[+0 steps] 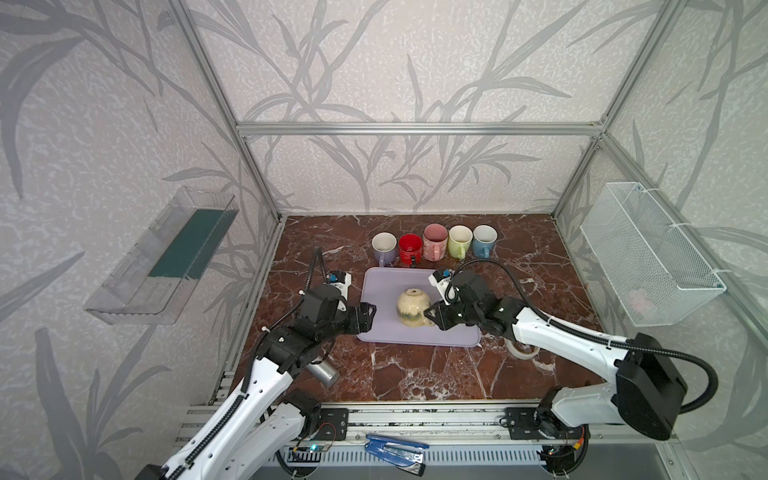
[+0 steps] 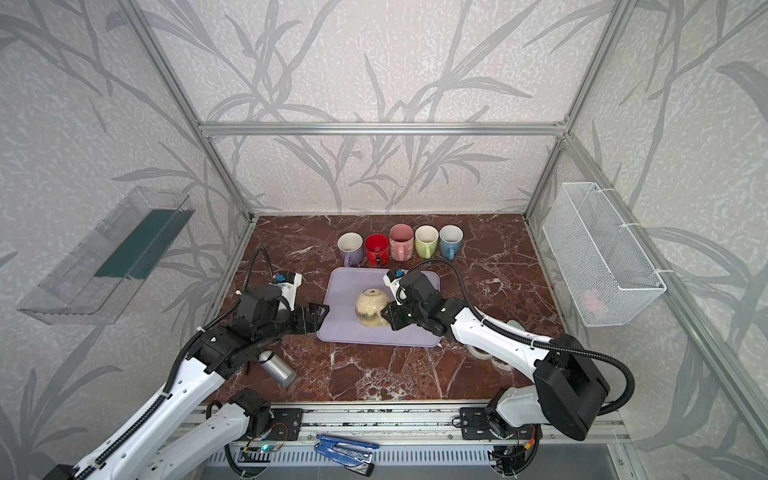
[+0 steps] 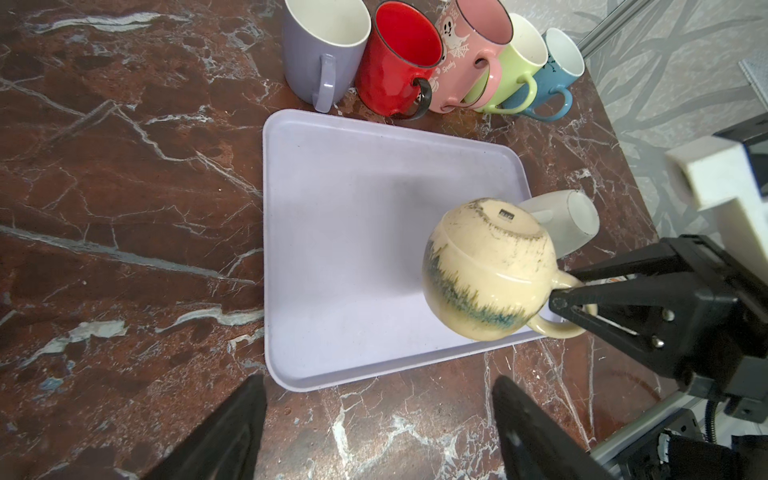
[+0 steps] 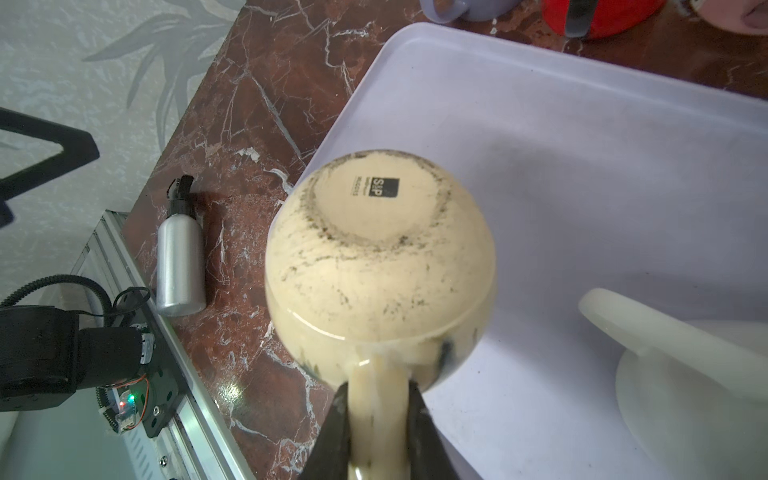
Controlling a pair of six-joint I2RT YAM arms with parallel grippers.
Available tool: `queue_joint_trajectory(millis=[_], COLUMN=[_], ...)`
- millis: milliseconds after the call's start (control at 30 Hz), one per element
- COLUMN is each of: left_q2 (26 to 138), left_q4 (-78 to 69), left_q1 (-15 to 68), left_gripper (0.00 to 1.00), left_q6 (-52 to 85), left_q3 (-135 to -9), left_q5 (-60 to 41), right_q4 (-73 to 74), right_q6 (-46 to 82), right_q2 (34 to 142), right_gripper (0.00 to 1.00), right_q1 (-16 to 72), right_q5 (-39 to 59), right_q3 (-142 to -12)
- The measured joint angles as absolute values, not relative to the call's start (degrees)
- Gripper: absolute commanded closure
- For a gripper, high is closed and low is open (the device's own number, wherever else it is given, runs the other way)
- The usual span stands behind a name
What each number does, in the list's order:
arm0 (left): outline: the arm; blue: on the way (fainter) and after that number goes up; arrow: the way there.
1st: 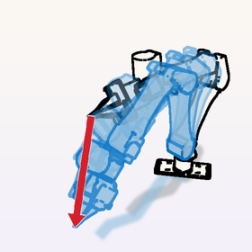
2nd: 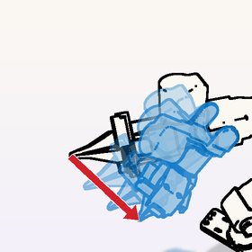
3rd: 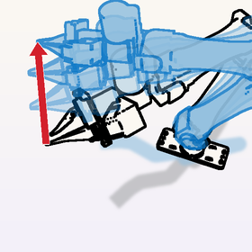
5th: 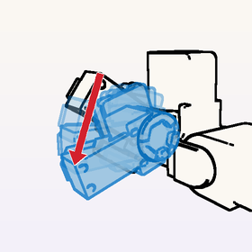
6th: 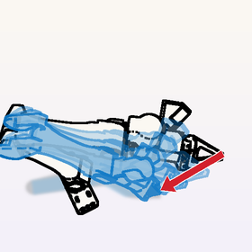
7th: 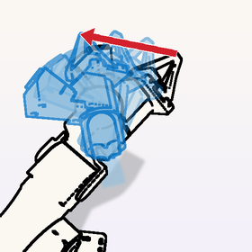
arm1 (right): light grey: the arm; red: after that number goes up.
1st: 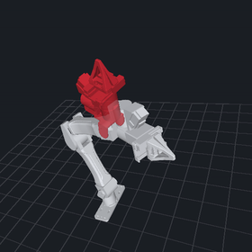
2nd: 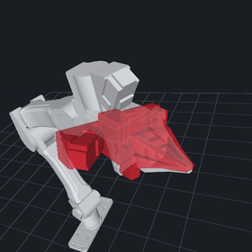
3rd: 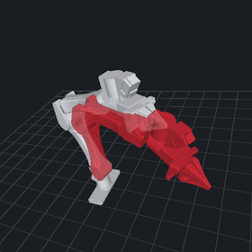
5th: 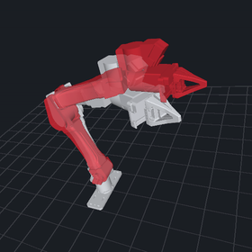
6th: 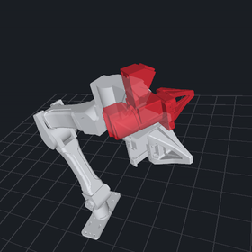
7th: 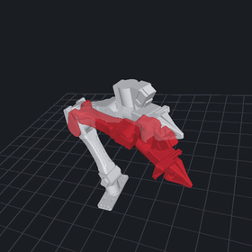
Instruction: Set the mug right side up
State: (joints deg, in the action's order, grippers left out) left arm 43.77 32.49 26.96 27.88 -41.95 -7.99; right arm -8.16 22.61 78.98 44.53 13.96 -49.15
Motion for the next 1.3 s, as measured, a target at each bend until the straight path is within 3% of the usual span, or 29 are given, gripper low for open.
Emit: queue_joint_trajectory(millis=[433, 800, 1300], left_q2=[42.19, 42.11, 40.99], left_q4=[32.23, 32.08, 32.08], left_q1=[26.96, 26.96, 26.96], left_gripper=[0.17, 0.17, 0.17], left_q6=[28.56, 28.56, 28.56], left_q3=[-41.78, -41.71, -41.39], left_q5=[-7.68, -7.6, -7.55], right_q4=[-3.81, -5.93, -23.75], right_q6=[17.21, 16.97, 17.89], right_q2=[82.11, 94.08, 99.63], right_gripper=[1.0, 0.99, 0.65], right_q1=[53.65, 54.39, 54.39], right_q5=[0.1, -2.31, -2.55], right_q3=[-45.25, -52.21, -65.82])
